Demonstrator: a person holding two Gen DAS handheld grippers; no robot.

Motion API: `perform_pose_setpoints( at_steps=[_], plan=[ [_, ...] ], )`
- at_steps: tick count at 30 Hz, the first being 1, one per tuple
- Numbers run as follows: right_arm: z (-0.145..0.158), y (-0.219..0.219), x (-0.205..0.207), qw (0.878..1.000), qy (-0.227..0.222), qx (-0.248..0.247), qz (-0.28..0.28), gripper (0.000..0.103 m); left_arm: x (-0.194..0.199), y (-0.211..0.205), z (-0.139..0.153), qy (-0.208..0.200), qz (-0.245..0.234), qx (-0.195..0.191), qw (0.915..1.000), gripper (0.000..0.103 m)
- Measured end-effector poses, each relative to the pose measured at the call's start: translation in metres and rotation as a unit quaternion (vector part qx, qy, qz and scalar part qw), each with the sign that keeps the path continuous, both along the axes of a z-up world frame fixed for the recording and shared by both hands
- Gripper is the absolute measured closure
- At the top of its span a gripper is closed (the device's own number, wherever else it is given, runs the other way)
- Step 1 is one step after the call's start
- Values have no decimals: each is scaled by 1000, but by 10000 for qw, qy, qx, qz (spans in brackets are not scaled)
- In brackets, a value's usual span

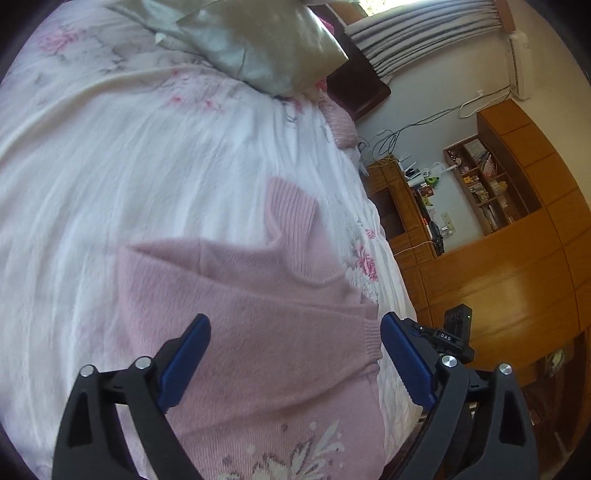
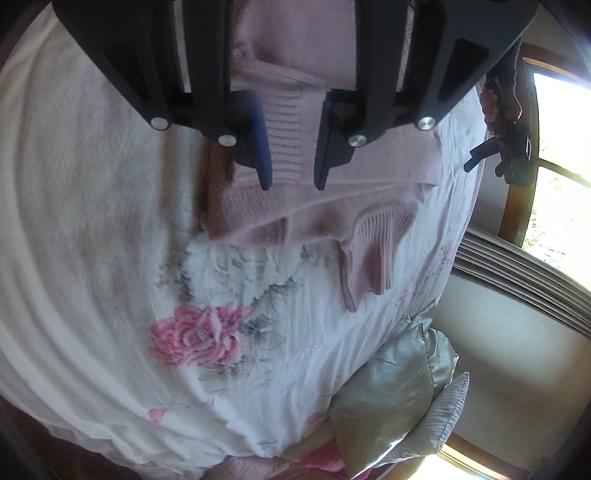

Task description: Fold small clothes

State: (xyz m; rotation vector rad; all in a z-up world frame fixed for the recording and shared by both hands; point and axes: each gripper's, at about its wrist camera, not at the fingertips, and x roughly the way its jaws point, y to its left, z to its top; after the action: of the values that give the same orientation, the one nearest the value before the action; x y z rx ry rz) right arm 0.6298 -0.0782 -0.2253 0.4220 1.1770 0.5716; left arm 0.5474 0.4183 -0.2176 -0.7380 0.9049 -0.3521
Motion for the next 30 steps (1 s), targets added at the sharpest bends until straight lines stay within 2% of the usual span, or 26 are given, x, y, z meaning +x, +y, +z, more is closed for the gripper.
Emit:
perform_pose_setpoints(
  at_steps=[3,6,9,12,17,22,25,27,30],
  plan=[
    [0,31,29,9998,82,15,177,79,47,-4,-5,268,-118,91,9995,4],
    [-5,69,60,9992,110,-12,392,78,93,-18,-15,459,-202,390,9980,4],
    [-11,107,90,9986,46,-77,530,67,133,-33,-31,547,-269,578,9965,4],
    [-22,139,116,9980,24,-134,611,65,167,-46,-50,651,-298,763,9945,4],
    [-45,169,148,9984,47,-101,551,64,205,-58,-81,748,-371,719,9939,4],
    [-66,179,167,9989,38,-97,451,64,218,-55,-89,618,-378,555,9958,5],
    [-71,181,172,9991,-5,4,432,61,219,-62,-84,583,-557,791,9936,16],
    [-71,181,172,9990,-36,119,432,58,218,-68,-79,549,-699,864,9923,36],
    [-71,187,172,9988,-69,108,483,58,219,-80,-75,536,-832,1121,9888,46]
  ],
)
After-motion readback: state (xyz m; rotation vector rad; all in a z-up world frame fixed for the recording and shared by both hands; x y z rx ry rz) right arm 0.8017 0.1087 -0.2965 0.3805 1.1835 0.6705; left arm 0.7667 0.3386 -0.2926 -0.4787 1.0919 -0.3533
